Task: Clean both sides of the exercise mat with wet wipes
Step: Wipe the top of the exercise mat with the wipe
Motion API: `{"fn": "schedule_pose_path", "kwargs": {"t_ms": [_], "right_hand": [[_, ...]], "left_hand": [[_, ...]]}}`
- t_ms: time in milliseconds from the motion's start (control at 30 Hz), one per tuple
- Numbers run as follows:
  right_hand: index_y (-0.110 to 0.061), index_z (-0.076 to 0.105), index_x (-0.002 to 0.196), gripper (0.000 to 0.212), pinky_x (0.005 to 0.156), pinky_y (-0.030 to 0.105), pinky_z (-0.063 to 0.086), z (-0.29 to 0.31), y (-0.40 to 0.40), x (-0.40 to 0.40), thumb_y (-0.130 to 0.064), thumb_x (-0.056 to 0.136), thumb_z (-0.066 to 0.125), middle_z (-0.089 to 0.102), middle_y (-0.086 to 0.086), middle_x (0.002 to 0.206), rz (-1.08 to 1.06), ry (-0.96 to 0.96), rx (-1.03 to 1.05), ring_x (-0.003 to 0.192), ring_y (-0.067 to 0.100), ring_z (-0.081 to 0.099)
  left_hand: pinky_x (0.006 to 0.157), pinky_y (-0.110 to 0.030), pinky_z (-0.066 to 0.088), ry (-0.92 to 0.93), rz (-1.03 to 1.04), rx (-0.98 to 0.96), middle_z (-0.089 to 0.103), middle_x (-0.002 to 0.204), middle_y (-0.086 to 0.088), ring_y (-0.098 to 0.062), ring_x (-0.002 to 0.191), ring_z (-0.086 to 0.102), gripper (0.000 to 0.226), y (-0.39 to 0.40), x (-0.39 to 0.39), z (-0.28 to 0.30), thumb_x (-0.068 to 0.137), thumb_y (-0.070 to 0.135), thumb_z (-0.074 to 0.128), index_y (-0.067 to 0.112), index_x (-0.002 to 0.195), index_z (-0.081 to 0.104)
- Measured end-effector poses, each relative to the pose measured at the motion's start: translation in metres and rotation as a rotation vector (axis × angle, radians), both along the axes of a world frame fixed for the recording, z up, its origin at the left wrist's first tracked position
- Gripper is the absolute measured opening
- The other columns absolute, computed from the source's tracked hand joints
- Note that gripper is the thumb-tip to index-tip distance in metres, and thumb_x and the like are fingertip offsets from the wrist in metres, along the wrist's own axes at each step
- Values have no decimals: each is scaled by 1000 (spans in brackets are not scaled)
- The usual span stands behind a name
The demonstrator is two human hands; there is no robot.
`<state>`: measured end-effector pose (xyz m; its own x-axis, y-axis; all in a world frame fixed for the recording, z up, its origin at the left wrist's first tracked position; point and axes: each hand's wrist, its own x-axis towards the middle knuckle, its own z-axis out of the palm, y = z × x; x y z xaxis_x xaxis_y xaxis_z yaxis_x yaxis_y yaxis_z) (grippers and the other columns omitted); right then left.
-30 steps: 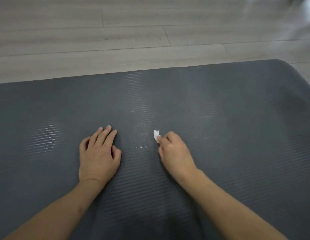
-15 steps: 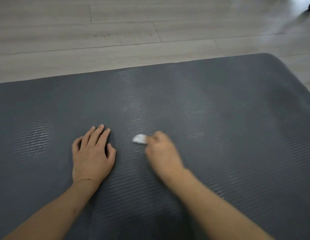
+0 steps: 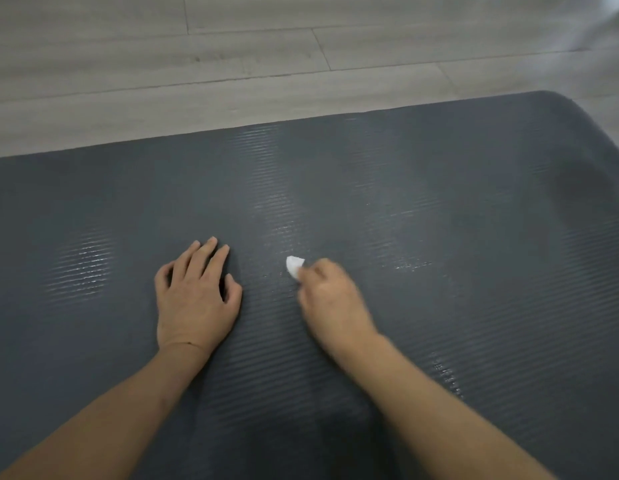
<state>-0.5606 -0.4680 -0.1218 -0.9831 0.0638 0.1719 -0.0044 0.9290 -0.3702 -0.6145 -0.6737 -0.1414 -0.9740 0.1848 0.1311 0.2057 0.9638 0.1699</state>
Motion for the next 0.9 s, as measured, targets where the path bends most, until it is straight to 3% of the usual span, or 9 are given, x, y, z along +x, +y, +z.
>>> {"fn": "schedule_pose_path", "kwargs": {"t_ms": [133, 200, 333, 400, 467, 633, 733, 800, 900], "right_hand": [[-1, 70, 92, 15, 68, 44, 49, 14, 130, 7, -8, 89, 58, 57, 20, 87, -521, -68, 90, 77, 43, 58], [1, 69, 95, 18, 71, 44, 47, 15, 125, 8, -8, 90, 54, 59, 22, 90, -684, -16, 66, 78, 43, 58], [-11, 62, 98, 22, 71, 34, 45, 4, -17, -4, -24, 103, 45, 56, -1, 87, -403, -9, -155, 72, 15, 49], [-9, 65, 102, 15, 68, 35, 49, 5, -53, 3, -14, 95, 54, 54, 2, 93, -99, -42, -89, 81, 20, 52], [-6, 69, 103, 21, 63, 37, 52, 1, -10, 5, -12, 89, 55, 54, 8, 90, 15, -2, -35, 80, 28, 55], [2, 70, 94, 14, 69, 41, 47, 17, 136, 16, -4, 88, 58, 57, 19, 87, -530, -30, 118, 78, 42, 59], [-3, 66, 99, 15, 71, 23, 46, 16, 79, 9, -5, 91, 54, 58, 10, 90, -604, -38, 9, 82, 27, 59], [-10, 61, 99, 12, 63, 9, 40, 15, -1, 8, -11, 94, 51, 50, -6, 84, -386, -89, -123, 73, 5, 50], [-6, 64, 106, 18, 63, 34, 50, 12, -61, 19, -10, 90, 58, 55, 3, 92, 24, -73, -77, 81, 20, 53]], "left_hand": [[116, -47, 28, 4, 9, 6, 53, 154, -3, -22, 147, 40, 56, 1, 0, 0, 96, 38, 39, 17, 142, 61], [115, -47, 27, 2, 10, 14, 53, 153, -3, -21, 146, 41, 55, 2, 0, 1, 95, 38, 40, 16, 141, 61], [115, -46, 26, 2, 11, -4, 53, 153, -2, -21, 146, 41, 57, 1, -1, 0, 96, 44, 38, 18, 142, 61], [114, -48, 28, 12, 2, -13, 54, 153, -2, -23, 145, 42, 59, 0, -1, -1, 97, 50, 38, 18, 141, 62], [113, -49, 29, 15, 0, -14, 54, 152, -3, -24, 144, 43, 60, 0, -1, -3, 97, 54, 40, 18, 140, 62], [113, -49, 28, 12, 1, -15, 52, 153, -3, -24, 145, 41, 62, 2, -2, -4, 98, 57, 39, 19, 141, 61], [114, -50, 28, 8, -8, -7, 52, 153, -3, -25, 146, 40, 62, 1, -1, -3, 98, 58, 37, 22, 142, 61], [114, -50, 28, 10, -11, -11, 52, 153, -4, -25, 146, 40, 60, 0, -1, -3, 98, 59, 37, 25, 141, 61], [113, -50, 29, 11, -12, -11, 52, 153, -4, -25, 145, 40, 58, -1, -1, -2, 97, 59, 38, 28, 140, 63]]}}
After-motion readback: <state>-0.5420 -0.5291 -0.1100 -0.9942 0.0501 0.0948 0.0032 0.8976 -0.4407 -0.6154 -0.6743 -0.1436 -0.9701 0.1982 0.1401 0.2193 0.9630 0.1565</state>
